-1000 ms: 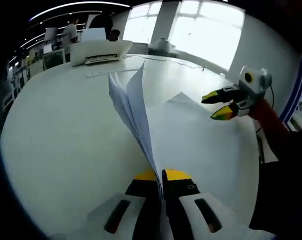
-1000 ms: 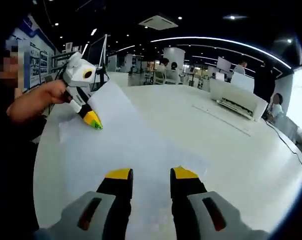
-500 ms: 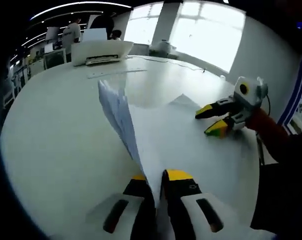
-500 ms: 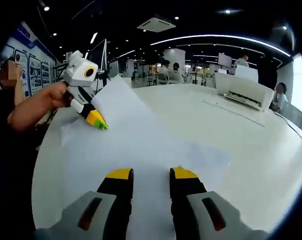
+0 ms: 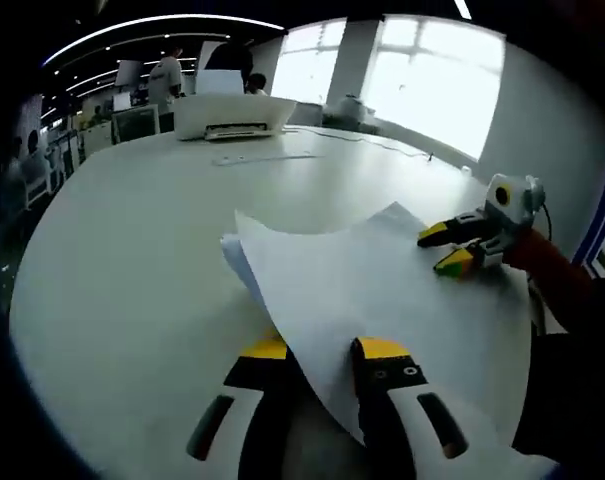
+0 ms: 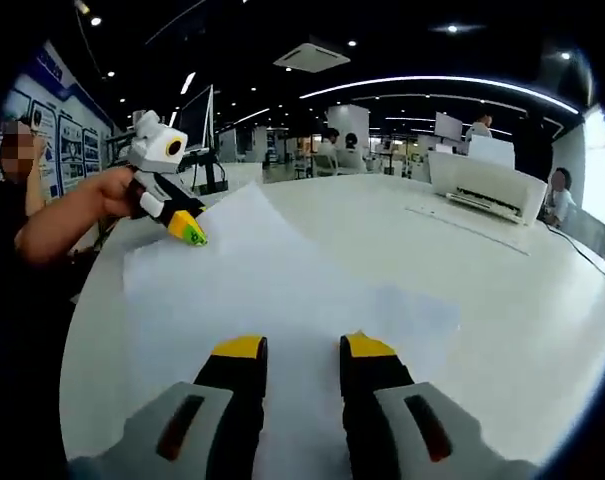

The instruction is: Organize the stack of printing papers by aligning and flattening the scattered papers on the table

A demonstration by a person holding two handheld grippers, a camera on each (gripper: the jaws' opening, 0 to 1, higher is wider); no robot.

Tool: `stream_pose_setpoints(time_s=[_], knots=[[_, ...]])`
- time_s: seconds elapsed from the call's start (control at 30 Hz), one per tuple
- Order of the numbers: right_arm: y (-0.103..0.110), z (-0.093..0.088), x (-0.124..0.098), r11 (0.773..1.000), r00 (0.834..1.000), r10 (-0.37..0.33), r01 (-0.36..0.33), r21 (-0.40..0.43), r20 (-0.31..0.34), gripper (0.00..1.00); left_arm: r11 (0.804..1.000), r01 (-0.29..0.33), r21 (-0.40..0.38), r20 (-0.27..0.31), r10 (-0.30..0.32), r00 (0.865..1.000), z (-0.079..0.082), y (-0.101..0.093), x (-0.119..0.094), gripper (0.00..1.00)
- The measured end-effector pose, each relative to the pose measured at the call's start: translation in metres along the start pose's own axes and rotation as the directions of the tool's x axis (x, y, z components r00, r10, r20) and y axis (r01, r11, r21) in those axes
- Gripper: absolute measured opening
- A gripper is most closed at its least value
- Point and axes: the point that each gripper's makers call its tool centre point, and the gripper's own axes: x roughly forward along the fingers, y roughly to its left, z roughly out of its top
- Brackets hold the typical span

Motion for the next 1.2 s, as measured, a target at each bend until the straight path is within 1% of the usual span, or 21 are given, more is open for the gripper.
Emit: stream_pose_setpoints(time_s=[0.07, 0.1, 0.13, 0.17, 0.2, 0.23, 0.27, 0.3, 0.37, 0.43, 0.5, 0.53, 0.67, 0.73, 0.77, 0.8, 0.83, 0.87, 1.0, 1.2], knots=[[0.0, 0.001, -0.002, 1.0, 1.0, 0.0, 0.0, -0.002, 0.002, 0.25, 0.995, -0.081, 0.049, -0.015, 0.082, 0.997, -0.003, 0.014, -0.009, 0.25], [0.0, 0.001, -0.002, 1.0, 1.0, 0.0, 0.0, -0.002, 0.002, 0.25, 0.989, -0.128, 0.077, -0.018, 0.129, 0.991, -0.003, 0.023, -0.014, 0.23], [0.001, 0.001, -0.001, 1.0, 1.0, 0.0, 0.0, -0.002, 0.003, 0.25, 0.982, -0.165, 0.088, -0.012, 0.166, 0.986, -0.001, 0.029, -0.019, 0.24], [0.001, 0.002, -0.002, 1.0, 1.0, 0.0, 0.0, -0.002, 0.004, 0.25, 0.978, -0.185, 0.093, -0.007, 0.186, 0.982, 0.0, 0.032, -0.023, 0.24], [0.001, 0.002, -0.002, 1.0, 1.0, 0.0, 0.0, -0.002, 0.005, 0.25, 0.977, -0.19, 0.093, 0.004, 0.191, 0.982, 0.003, 0.032, -0.025, 0.24], [0.001, 0.002, -0.003, 1.0, 1.0, 0.0, 0.0, -0.002, 0.006, 0.25, 0.976, -0.191, 0.101, 0.03, 0.188, 0.982, 0.01, 0.028, -0.029, 0.24], [0.001, 0.002, -0.002, 1.0, 1.0, 0.0, 0.0, -0.002, 0.007, 0.25, 0.978, -0.184, 0.101, 0.044, 0.18, 0.983, 0.014, 0.024, -0.03, 0.24], [0.002, 0.003, -0.003, 1.0, 1.0, 0.0, 0.0, -0.002, 0.009, 0.25, 0.983, -0.152, 0.106, 0.079, 0.144, 0.986, 0.023, 0.012, -0.029, 0.24], [0.002, 0.003, -0.004, 1.0, 1.0, 0.0, 0.0, -0.004, 0.01, 0.25, 0.988, -0.097, 0.119, 0.112, 0.083, 0.99, 0.032, -0.008, -0.025, 0.25], [0.002, 0.003, -0.004, 1.0, 1.0, 0.0, 0.0, -0.006, 0.012, 0.25, 0.989, -0.057, 0.137, 0.125, 0.04, 0.991, 0.036, -0.024, -0.018, 0.26], [0.002, 0.004, -0.005, 1.0, 1.0, 0.0, 0.0, -0.006, 0.015, 0.25, 0.976, -0.027, 0.216, 0.128, 0.0, 0.992, 0.034, -0.037, -0.007, 0.28], [0.002, 0.004, -0.004, 1.0, 1.0, 0.0, 0.0, -0.006, 0.015, 0.25, 0.974, -0.021, 0.226, 0.119, -0.006, 0.993, 0.029, -0.041, -0.002, 0.3], [0.002, 0.004, -0.005, 1.0, 1.0, 0.0, 0.0, -0.006, 0.017, 0.25, 0.974, -0.014, 0.225, 0.083, -0.005, 0.997, 0.012, -0.043, 0.014, 0.3], [0.002, 0.005, -0.005, 1.0, 1.0, 0.0, 0.0, -0.007, 0.018, 0.25, 0.973, -0.009, 0.231, 0.054, -0.003, 0.999, 0.0, -0.041, 0.021, 0.31], [0.002, 0.005, -0.006, 1.0, 1.0, 0.001, 0.0, -0.007, 0.018, 0.25, 0.97, -0.016, 0.242, 0.039, 0.006, 0.999, -0.004, -0.038, 0.023, 0.32], [0.002, 0.005, -0.006, 1.0, 1.0, 0.0, 0.0, -0.008, 0.018, 0.25, 0.967, -0.032, 0.252, 0.006, 0.032, 0.999, -0.013, -0.031, 0.022, 0.32], [0.002, 0.005, -0.006, 1.0, 1.0, 0.0, 0.0, -0.007, 0.018, 0.25, 0.971, -0.02, 0.238, 0.04, 0.011, 0.999, -0.009, -0.031, 0.023, 0.32], [0.002, 0.005, -0.005, 1.0, 1.0, 0.0, 0.0, -0.007, 0.018, 0.25, 0.977, -0.007, 0.215, 0.056, -0.005, 0.998, -0.008, -0.033, 0.026, 0.31], [0.002, 0.005, -0.006, 1.0, 1.0, 0.0, 0.001, -0.006, 0.021, 0.25, 0.978, 0.003, 0.206, 0.074, -0.018, 0.997, -0.008, -0.032, 0.027, 0.31], [0.002, 0.005, -0.006, 1.0, 1.0, 0.0, 0.0, -0.003, 0.02, 0.25, 0.981, 0.002, 0.196, 0.088, -0.02, 0.996, -0.005, -0.029, 0.027, 0.32]])
